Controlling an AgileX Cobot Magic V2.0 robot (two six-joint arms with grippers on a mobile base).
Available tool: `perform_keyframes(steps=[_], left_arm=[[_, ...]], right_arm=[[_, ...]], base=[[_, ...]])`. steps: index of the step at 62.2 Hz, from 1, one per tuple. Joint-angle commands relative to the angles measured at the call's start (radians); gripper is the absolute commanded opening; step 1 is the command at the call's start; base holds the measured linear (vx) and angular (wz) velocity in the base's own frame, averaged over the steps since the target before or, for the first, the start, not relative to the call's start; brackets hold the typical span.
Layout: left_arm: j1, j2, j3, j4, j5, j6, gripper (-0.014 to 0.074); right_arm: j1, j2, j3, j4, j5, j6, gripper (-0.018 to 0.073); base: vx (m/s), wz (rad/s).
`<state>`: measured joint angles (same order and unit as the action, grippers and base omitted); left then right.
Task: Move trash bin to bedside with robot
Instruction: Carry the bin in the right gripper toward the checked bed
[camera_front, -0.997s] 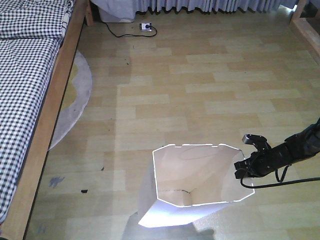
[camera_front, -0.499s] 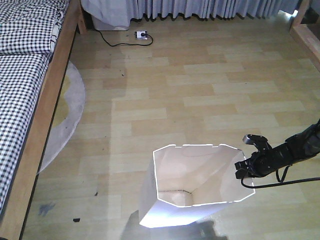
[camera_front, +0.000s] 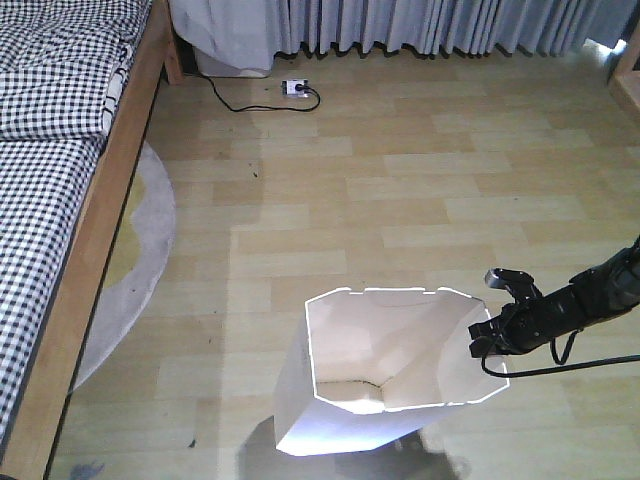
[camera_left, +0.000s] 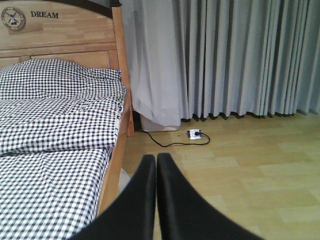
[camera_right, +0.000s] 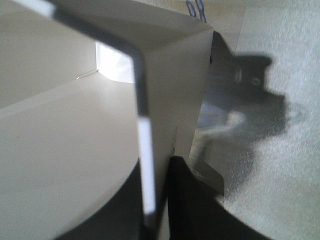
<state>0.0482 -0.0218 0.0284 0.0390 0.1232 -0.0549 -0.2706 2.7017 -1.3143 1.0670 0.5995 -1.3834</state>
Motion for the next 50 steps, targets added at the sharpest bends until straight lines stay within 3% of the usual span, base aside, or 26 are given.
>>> perform_keyframes(steps=[1, 50], left_arm=[[-0.001, -0.005, -0.021, -0.005, -0.073, -0.004, -0.0006], [-0.001, -0.005, -0.021, -0.005, -0.073, -0.004, -0.0006]], right_arm=[[-0.004, -0.085, -0.011, 0.065, 0.209, -0.005, -0.0005], [-0.004, -0.085, -0.011, 0.065, 0.209, -0.005, -0.0005]], base=[[0.3, 0.04], [0.31, 0.03]])
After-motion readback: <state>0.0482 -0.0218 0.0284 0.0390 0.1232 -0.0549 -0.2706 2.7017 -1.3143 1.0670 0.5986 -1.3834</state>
